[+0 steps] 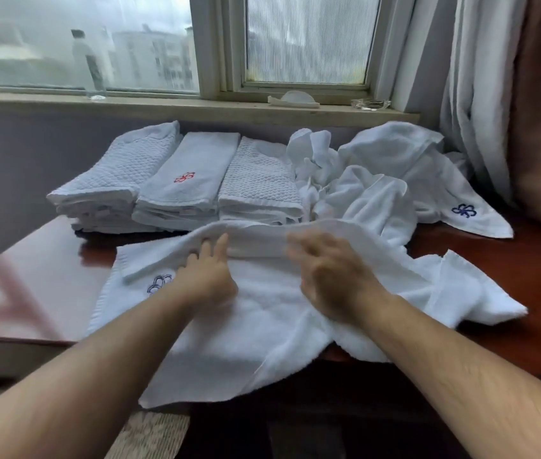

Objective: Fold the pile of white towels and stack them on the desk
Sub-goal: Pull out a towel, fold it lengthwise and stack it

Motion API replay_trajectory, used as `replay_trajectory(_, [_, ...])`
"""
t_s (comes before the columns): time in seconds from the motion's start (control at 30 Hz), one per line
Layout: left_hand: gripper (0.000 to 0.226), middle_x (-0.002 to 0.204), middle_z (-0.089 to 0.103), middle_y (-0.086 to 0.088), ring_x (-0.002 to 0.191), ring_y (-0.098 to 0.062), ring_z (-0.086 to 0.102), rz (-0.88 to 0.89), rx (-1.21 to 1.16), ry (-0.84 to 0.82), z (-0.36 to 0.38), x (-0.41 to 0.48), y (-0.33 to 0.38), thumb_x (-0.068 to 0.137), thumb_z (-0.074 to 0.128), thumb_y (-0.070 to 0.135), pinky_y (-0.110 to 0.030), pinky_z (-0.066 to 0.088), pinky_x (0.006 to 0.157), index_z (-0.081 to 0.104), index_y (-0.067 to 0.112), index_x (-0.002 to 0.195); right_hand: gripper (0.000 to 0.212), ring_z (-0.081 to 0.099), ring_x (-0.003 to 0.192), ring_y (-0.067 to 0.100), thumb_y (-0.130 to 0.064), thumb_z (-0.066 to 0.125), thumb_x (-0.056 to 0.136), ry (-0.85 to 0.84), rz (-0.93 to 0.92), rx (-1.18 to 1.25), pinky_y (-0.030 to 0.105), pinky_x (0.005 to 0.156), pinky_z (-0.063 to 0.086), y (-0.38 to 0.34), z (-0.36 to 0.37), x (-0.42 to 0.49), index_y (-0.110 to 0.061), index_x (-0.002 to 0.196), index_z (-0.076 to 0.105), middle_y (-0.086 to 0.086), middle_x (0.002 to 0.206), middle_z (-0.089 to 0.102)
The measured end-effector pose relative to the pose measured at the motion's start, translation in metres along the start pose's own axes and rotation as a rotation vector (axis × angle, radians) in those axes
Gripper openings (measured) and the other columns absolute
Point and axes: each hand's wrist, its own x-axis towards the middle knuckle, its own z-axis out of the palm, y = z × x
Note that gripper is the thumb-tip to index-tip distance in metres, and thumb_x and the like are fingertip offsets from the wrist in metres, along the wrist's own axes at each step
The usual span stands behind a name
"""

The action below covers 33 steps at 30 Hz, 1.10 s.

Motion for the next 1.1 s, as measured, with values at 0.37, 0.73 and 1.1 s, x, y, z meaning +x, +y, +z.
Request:
replay_trajectory(0.37, [0.058,0.166,0.023,-0.002,0.151,-0.024,0.019,0.361,0.113,0.262,0.026,0.016,-0.014,0.103,0.038,0.048,-0.04,0.014,0.123,0.026,0.033,0.157,0.039,0.054,0.121,0.026,-0.033,0.052,0.091,-0.392,0.497,0.208,0.035,0.1,0.044,0.028,0.027,0.009,-0.015,0.124,0.062,0.005,0.135,0.06])
replay_trajectory(0.73, [0.082,0.169,-0.005,0.001,0.155,-0.022,-0.007,0.421,0.154,0.018,0.039,0.015,0.018,0.089,0.027,0.079,-0.055,0.003,0.122,0.003,0.043,0.158,0.037,0.058,0.11,0.034,-0.032,0.05,0.092,-0.238,0.934,0.024,0.037,0.088,0.047,0.08,-0.007,-0.027,-0.011,0.118,0.065,0.015,0.125,0.065])
replay_trajectory(1.1, [0.067,0.17,0.0,0.001,0.155,-0.019,-0.003,0.658,0.249,0.058,0.02,0.026,0.051,0.096,0.05,0.043,-0.043,0.004,0.125,0.023,0.038,0.157,0.067,0.024,0.145,0.035,-0.028,0.046,0.092,-0.325,0.761,-0.029,0.049,0.118,0.024,0.131,-0.003,-0.045,-0.026,0.156,0.025,0.004,0.161,0.024])
